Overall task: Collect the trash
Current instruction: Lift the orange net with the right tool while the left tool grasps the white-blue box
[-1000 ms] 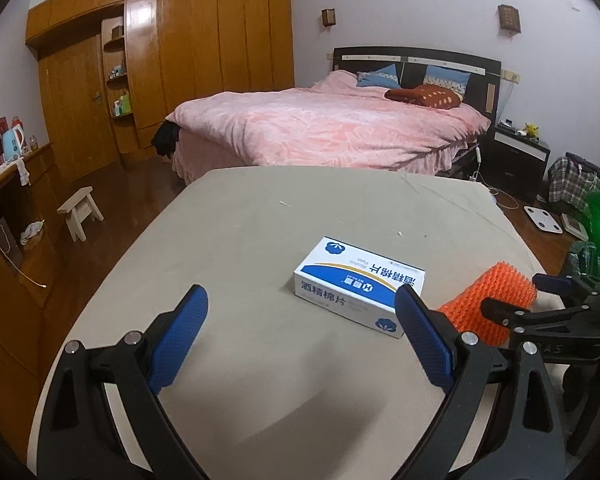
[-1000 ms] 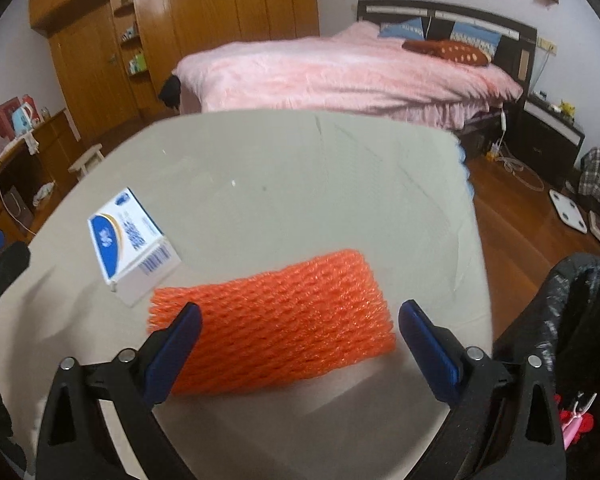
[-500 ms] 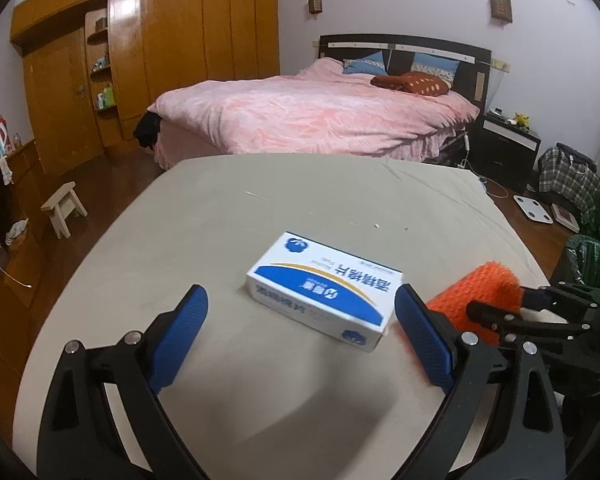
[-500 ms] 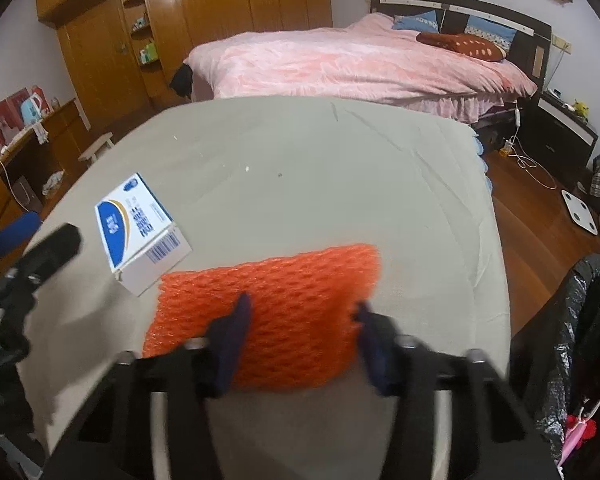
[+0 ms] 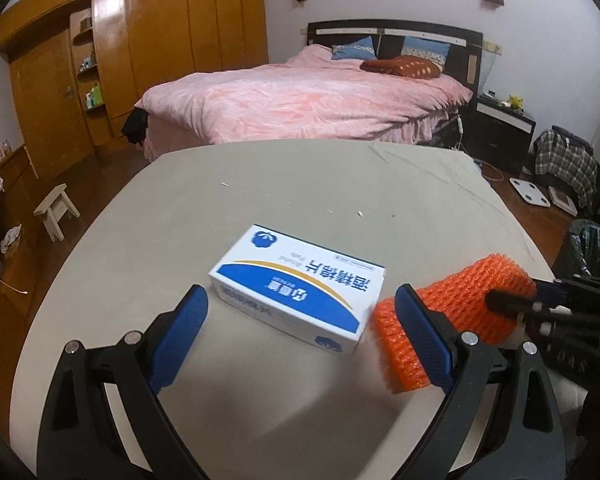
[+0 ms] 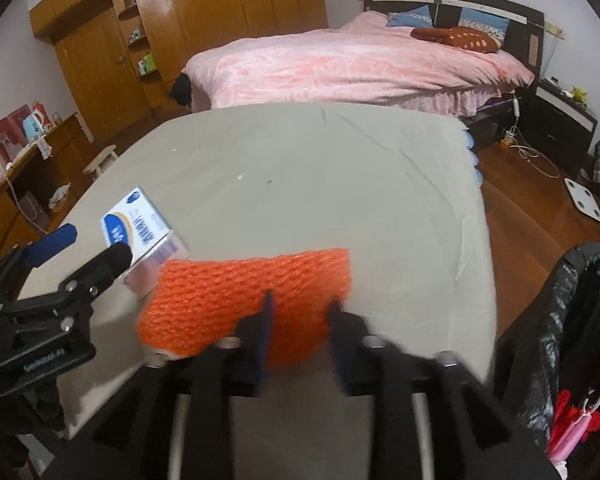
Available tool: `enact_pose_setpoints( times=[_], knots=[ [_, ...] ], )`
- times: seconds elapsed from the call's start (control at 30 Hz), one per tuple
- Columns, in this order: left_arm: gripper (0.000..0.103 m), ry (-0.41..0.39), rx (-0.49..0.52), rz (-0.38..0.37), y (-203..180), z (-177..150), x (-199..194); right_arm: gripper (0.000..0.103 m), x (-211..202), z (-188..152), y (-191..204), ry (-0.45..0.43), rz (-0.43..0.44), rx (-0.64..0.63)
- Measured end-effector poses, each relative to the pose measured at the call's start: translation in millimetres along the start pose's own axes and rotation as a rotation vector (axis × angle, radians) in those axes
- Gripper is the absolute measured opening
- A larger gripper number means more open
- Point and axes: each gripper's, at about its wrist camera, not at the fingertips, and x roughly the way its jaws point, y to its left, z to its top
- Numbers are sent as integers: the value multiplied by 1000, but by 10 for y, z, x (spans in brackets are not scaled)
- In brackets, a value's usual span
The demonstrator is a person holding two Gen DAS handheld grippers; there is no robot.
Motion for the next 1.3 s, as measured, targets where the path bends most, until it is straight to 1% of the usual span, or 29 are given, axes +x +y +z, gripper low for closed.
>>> enact_pose_setpoints(
  times=[0.03,0.1,0.13,0.17,0.3,0.37,0.47,0.5,0.57,0.6,0.63,0.67,0.8,0.9,1.0,1.07,1.1,1.23,1.3],
  knots=[
    [92,-7,-10,7,38,3,-14,69,-7,-10,27,-2,-3,-8],
    [92,-11,-27,15,97,-20,-39,80,-1,-25,103,-3,-9,-35],
    [92,-12,-37,21,131,-28,-51,88,31,-27,147,8,-21,-53],
    [92,-14,-47,29,171,-40,-64,90,65,-32,178,17,-30,-64],
    [92,-8,-69,41,286,-63,-82,90,197,-58,220,48,-36,-64],
    [92,-8,-72,42,314,-63,-84,79,187,-54,222,44,-22,-66],
    [92,-8,-68,31,302,-60,-82,55,143,-68,293,29,-2,-100],
    [92,-7,-61,23,280,-58,-76,52,123,-71,309,22,2,-107],
    [92,-5,-50,11,229,-54,-63,35,77,-73,297,5,10,-105],
    [92,-3,-46,4,203,-53,-57,29,51,-65,256,-4,21,-87],
    [92,-1,-42,-3,181,-49,-48,15,36,-54,206,-7,28,-71],
    [92,1,-37,-8,153,-46,-37,11,36,-45,133,-4,31,-50],
    [92,15,-18,-22,68,-40,15,11,57,-29,-67,0,15,4],
    [92,24,-7,-22,24,-31,60,18,52,-14,-77,2,20,6],
    [92,62,3,6,4,-33,144,20,53,-18,-44,1,15,-4],
    [92,87,-13,8,47,-30,191,22,65,-16,-54,3,13,1],
    [92,91,-20,10,71,-30,196,23,65,-16,-61,3,13,5],
    [92,96,-19,54,189,-66,162,25,74,-20,-86,3,11,18],
    [92,96,-33,79,307,-102,114,26,78,-22,-81,3,9,17]
  ],
)
